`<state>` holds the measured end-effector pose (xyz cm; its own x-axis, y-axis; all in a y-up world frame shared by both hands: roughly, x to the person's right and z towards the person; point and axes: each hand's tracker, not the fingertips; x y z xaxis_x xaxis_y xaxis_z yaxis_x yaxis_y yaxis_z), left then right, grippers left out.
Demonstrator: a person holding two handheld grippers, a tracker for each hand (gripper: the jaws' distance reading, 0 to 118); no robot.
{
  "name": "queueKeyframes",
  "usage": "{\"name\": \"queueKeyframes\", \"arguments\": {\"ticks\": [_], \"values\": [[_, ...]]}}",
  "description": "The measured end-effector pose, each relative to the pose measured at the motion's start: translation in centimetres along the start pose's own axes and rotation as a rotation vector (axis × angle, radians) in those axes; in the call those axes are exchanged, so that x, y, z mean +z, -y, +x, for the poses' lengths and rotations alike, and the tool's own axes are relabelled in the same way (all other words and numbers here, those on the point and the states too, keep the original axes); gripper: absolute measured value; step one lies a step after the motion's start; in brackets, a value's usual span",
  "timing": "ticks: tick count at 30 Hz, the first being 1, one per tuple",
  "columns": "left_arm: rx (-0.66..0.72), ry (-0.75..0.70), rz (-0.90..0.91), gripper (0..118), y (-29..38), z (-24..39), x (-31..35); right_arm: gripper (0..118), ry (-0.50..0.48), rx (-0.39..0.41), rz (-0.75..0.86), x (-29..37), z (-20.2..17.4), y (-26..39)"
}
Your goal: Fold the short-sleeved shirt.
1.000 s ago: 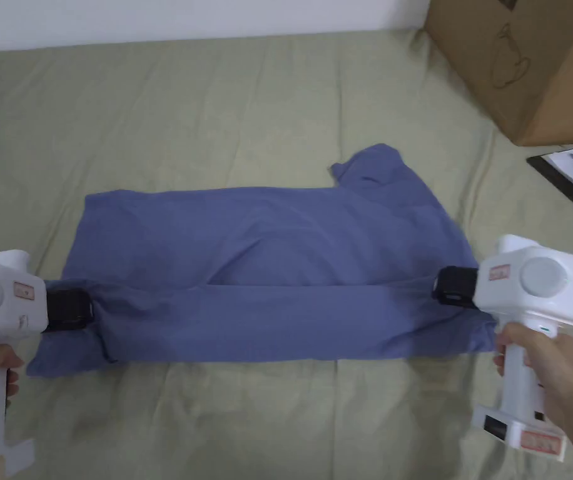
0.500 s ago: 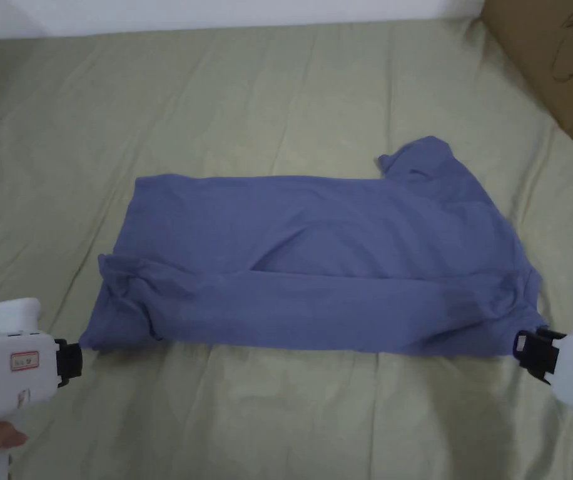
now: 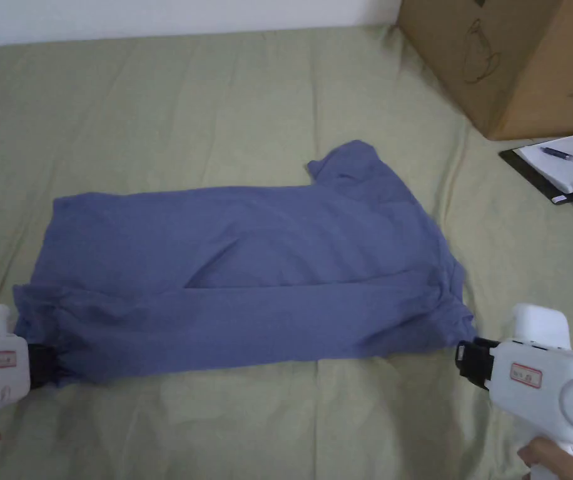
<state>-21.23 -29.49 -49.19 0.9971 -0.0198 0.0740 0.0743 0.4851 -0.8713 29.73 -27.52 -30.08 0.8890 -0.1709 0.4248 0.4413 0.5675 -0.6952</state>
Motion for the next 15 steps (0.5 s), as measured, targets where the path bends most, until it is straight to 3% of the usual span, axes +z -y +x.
{"name": "queueKeyframes", "arguments": {"ticks": [1, 2, 3, 5, 8, 10, 12, 13, 15], "values": [[0.013, -0.007, 0.007, 4, -0.2, -0.4, 0.0, 92, 0.013, 0.006, 0.001, -0.4, 0.0, -0.4], [0.050, 0.050, -0.011, 4, -0.5, -0.8, 0.2, 104, 0.018, 0.015, -0.007, -1.0, 0.0, -0.8], [0.084, 0.062, -0.040, 4, -0.7, -1.1, 0.2, 108, 0.019, 0.022, -0.017, -1.7, 0.0, -1.2], [0.086, 0.069, -0.024, 4, -0.6, -1.3, 0.4, 107, 0.008, 0.042, -0.002, -3.2, -0.2, -1.9], [0.082, 0.068, -0.019, 4, -0.6, -1.3, 1.0, 106, 0.070, 0.131, -0.095, -7.3, -1.0, -3.1], [0.066, 0.064, -0.015, 4, -0.7, -1.1, 1.4, 97, 0.074, 0.188, -0.155, -10.2, -1.6, -3.2], [0.059, 0.064, -0.010, 4, -0.9, -1.1, 1.8, 99, 0.112, 0.202, -0.136, -10.2, -2.4, -3.5], [0.056, 0.065, -0.005, 4, -0.9, -1.1, 1.9, 93, 0.107, 0.210, -0.132, -9.7, -2.5, -3.6], [0.051, 0.071, -0.004, 4, -1.3, -1.2, 2.3, 67, 0.078, 0.208, -0.135, -8.5, -2.7, -3.5]]}}
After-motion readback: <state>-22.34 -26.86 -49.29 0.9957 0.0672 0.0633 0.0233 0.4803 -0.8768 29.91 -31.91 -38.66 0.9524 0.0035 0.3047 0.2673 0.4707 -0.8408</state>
